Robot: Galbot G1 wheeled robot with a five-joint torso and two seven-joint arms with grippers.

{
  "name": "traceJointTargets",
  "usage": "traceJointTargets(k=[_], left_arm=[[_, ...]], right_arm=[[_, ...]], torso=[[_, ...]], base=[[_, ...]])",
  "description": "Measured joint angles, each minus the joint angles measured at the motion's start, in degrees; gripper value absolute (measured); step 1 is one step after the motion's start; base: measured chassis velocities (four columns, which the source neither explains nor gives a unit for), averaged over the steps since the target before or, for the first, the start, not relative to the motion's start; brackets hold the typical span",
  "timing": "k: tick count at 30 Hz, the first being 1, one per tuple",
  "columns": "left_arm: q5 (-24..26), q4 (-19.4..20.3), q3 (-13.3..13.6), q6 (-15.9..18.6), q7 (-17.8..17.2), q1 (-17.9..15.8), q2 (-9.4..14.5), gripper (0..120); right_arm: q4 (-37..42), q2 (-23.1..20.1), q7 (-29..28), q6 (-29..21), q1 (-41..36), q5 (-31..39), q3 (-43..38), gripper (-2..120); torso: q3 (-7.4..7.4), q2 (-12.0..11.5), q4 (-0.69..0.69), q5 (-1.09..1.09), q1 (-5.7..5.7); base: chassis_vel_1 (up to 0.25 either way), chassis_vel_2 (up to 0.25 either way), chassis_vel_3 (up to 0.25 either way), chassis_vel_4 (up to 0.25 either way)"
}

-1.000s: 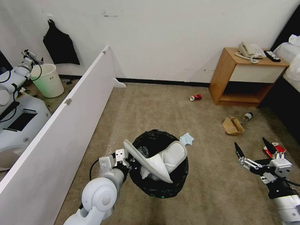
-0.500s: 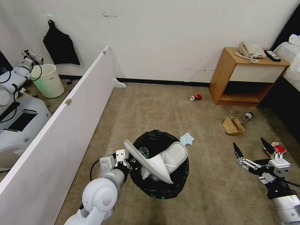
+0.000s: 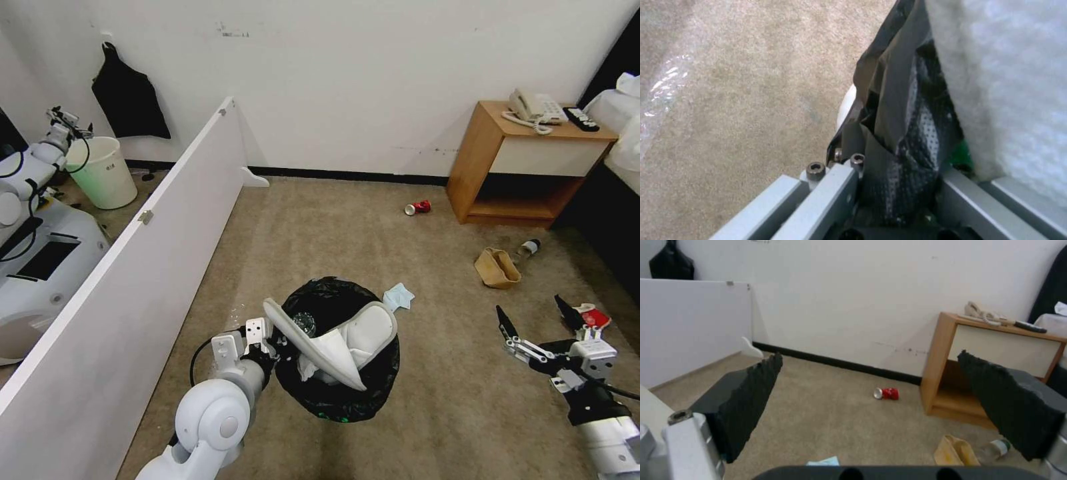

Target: Pick up the trash bin, then pick up the garbage from the floor and place it into the trash bin.

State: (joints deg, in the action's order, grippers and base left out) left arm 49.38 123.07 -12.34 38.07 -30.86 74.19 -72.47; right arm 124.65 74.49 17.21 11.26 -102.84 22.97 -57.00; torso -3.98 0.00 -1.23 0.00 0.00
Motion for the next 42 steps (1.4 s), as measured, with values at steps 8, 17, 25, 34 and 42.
traceJointTargets(k=[8, 17, 25, 34, 42], left_arm=[[-0.01, -0.08, -0.18, -0.09, 0.03, 0.05, -0.29, 0], [-0.10, -0.06, -0.46, -0.21, 0.03, 0.24, -0.40, 0], [-0.12, 0.19, -0.94, -0.31, 0.03, 0.27, -0.36, 0], [-0.11, 0.35, -1.01, -0.52, 0.13, 0.44, -0.37, 0], [-0.08, 0.56, -1.08, -0.56, 0.17, 0.50, -0.14, 0]], right_arm=[[-0.21, 0.14, 0.85, -0.26, 0.16, 0.09, -0.03, 100], [-0.24, 0.29, 2.40, -1.07, 0.23, 0.52, -0.36, 100], [-0.24, 0.30, 2.77, -1.25, 0.39, 0.77, -0.30, 100], [-0.16, 0.39, 3.24, -1.26, 0.35, 1.20, -0.38, 100], [-0.06, 0.57, 3.44, -1.24, 0.34, 1.30, -0.43, 100]], torso=[[0.00, 0.00, 0.00, 0.00, 0.00], [0.00, 0.00, 0.00, 0.00, 0.00], [0.00, 0.00, 0.00, 0.00, 0.00], [0.00, 0.00, 0.00, 0.00, 0.00], [0.00, 0.00, 0.00, 0.00, 0.00]], base=[[0.000, 0.000, 0.000, 0.000], [0.000, 0.000, 0.000, 0.000], [0.000, 0.000, 0.000, 0.000], [0.000, 0.000, 0.000, 0.000], [-0.062, 0.055, 0.056, -0.069]])
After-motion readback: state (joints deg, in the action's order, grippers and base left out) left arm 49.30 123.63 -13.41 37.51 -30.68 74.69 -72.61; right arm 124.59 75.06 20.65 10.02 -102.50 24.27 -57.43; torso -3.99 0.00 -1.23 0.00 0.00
